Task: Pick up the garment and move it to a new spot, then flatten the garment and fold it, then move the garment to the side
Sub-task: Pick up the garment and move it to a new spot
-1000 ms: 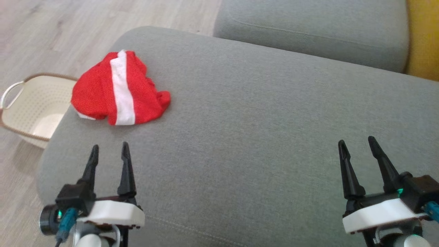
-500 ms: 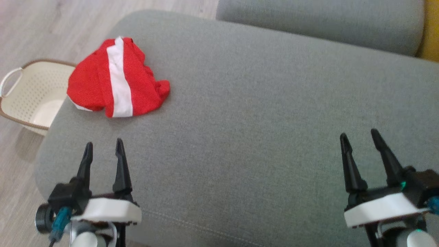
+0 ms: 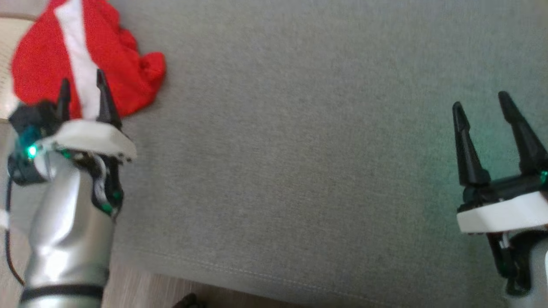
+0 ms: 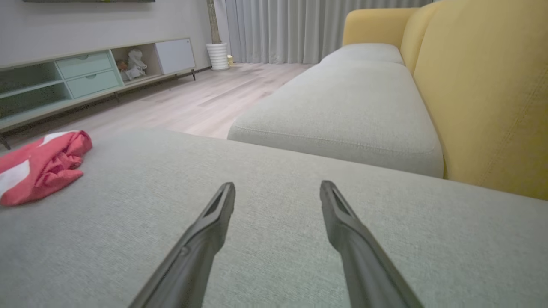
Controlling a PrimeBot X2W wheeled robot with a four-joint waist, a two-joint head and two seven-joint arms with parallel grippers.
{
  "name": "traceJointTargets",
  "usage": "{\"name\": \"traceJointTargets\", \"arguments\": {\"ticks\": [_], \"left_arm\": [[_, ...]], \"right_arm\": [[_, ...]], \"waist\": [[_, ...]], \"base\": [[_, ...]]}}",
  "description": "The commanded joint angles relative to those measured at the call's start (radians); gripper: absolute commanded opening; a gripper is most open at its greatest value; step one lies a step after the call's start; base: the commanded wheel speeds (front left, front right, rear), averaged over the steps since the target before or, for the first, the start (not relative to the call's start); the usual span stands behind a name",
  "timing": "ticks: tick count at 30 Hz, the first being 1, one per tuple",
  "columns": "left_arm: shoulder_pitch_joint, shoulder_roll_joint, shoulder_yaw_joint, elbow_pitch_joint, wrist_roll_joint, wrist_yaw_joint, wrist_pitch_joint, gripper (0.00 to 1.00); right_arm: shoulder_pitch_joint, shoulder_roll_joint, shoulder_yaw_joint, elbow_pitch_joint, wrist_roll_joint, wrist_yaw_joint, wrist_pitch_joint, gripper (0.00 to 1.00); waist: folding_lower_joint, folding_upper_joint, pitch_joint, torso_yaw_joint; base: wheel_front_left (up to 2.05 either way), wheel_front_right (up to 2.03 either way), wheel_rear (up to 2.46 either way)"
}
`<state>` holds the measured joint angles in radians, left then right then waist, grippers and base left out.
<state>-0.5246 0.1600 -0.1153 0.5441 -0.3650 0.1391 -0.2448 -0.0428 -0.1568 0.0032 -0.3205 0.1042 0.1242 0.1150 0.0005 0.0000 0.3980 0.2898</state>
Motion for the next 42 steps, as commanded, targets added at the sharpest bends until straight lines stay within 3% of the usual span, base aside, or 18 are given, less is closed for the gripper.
{"name": "traceJointTargets", "arguments": {"ticks": [1,7,9,13,17,22,28,36,42], "left_arm": [[-0.061,0.052,0.041,0.038,-0.006,-0.008,0.008,1.0],[-0.219,0.088,0.066,0.37,-0.045,-0.023,0.101,1.0],[-0.246,0.094,0.072,0.436,-0.056,-0.034,0.106,0.0],[-0.272,0.116,0.088,0.488,-0.065,-0.053,0.023,0.0],[-0.257,0.13,0.111,0.426,-0.057,-0.066,-0.015,0.0],[-0.118,0.106,0.166,0.151,-0.004,-0.053,-0.017,0.0],[0.128,0.029,0.182,-0.159,0.058,-0.045,-0.017,0.0],[0.414,-0.063,0.08,-0.459,0.102,-0.026,-0.003,0.0],[0.438,-0.083,-0.023,-0.512,0.114,-0.053,0.026,0.0]], "right_arm": [[-0.026,-0.019,0.017,-0.043,0.003,0.007,0.004,1.0],[-0.062,-0.024,0.02,-0.027,0.015,0.007,-0.007,1.0],[-0.071,-0.021,0.018,-0.015,0.016,0.007,-0.014,1.0],[-0.086,-0.008,0.008,0.016,0.017,0.007,-0.046,1.0],[-0.087,0.013,0.001,0.047,0.019,0.007,-0.077,1.0],[-0.066,0.042,0.002,0.101,0.03,0.007,-0.111,1.0],[-0.013,0.071,0.015,0.148,0.037,0.007,-0.137,1.0],[0.049,0.095,0.029,0.163,0.057,0.007,-0.139,1.0],[0.055,0.101,0.036,0.16,0.07,0.007,-0.135,1.0]], "waist": [[-0.0005,0.0,0.083,-0.053],[-0.0005,0.0,0.121,-0.098],[-0.0005,0.0,0.121,-0.11],[-0.0005,0.0,0.094,-0.132],[-0.0005,0.0,0.04,-0.147],[-0.0005,0.0,-0.071,-0.174],[-0.0005,0.0,-0.211,-0.226],[-0.0005,0.0,-0.294,-0.308],[-0.0005,0.0,-0.282,-0.37]], "base": [[0.0,0.0,0.0],[0.0,0.0,0.0],[0.0,0.0,0.0],[0.0,0.0,0.0],[0.0,0.0,0.0],[0.0,0.0,0.0],[0.0,0.0,0.0],[0.0,0.0,0.0],[0.0,0.0,0.0]]}}
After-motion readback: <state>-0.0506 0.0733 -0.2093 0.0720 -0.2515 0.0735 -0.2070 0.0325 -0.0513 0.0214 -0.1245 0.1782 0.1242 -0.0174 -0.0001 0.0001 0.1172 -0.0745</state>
